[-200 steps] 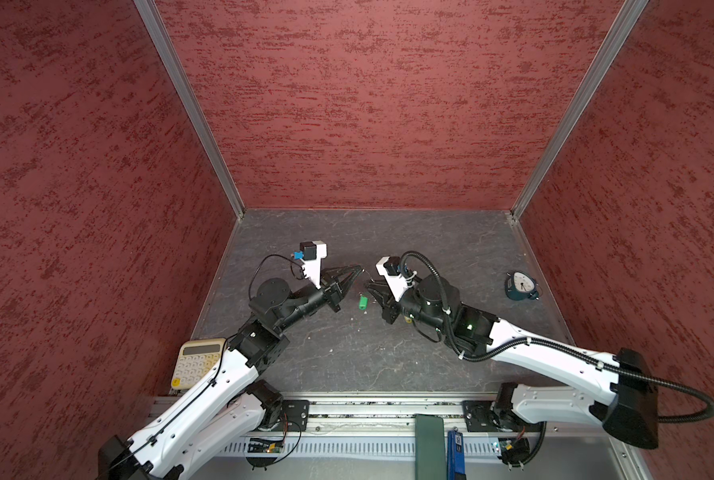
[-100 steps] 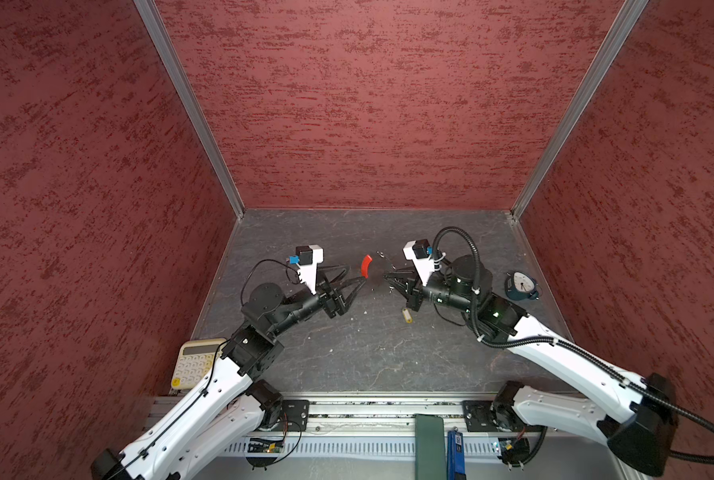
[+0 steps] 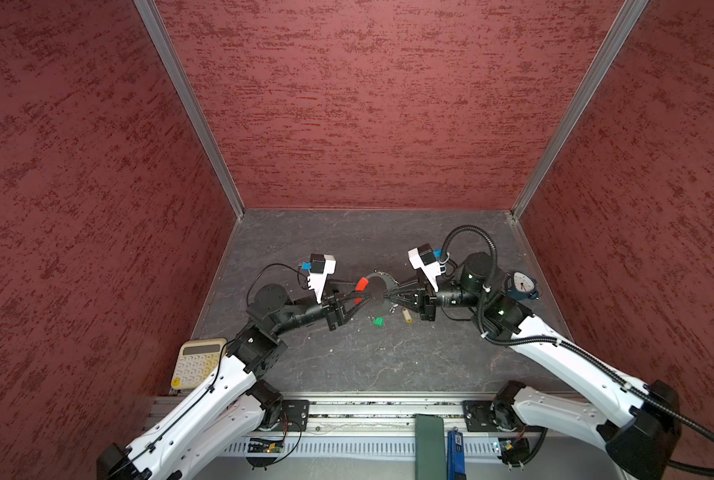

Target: Remove the keys from the keyring

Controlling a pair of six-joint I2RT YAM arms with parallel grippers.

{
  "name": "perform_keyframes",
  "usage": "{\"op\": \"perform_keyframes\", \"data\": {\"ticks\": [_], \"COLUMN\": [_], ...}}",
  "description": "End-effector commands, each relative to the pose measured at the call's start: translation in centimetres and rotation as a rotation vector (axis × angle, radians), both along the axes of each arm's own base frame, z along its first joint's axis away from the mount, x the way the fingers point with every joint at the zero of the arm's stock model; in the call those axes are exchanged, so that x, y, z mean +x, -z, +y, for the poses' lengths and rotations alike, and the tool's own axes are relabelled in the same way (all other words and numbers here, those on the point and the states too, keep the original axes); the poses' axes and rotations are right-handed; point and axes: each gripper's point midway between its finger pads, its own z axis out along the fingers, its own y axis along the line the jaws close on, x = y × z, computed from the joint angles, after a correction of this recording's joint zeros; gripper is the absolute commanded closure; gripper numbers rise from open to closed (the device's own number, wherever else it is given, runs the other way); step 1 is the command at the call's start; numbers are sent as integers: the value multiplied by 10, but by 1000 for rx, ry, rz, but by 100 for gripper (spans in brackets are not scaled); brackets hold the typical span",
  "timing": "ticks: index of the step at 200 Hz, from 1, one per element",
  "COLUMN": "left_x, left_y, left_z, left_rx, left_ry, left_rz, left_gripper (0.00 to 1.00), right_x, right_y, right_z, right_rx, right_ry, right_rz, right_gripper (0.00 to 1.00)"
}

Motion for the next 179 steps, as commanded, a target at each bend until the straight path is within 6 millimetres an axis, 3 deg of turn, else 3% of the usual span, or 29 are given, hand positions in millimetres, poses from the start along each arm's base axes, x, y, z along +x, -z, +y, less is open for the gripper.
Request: {"op": "perform_keyframes", "data": {"ticks": [1,55,65,105,137,179], "left_x": [-11,-4,-3,2,22,57], "left_y": [-17,-21,-23,-26,-29,-19], "left_z": [-4,-4,-5,-7,1,11], "left_rx": [-34,-60,-64,-75,-74,-42], "left_ry": [73,55,54,29,-96,-277], "left_rz": [-39,-10,-4,-4,26,118], "left_gripper": [65,94,100,100,100,100], "right_x": [-2,20,25,37,41,48], "right_y": [-12,-4,-4,-4,-5,-5], "right_z": [0,2,2,-6,-17,-32], "right_rx": [39,-2,-4,3,-5,-15], "right_ry": [-35,74,101,206,291,398], "right_rz": [-21,32,43,34,15,-24], "right_gripper": [100,100,94,66,52,47]}}
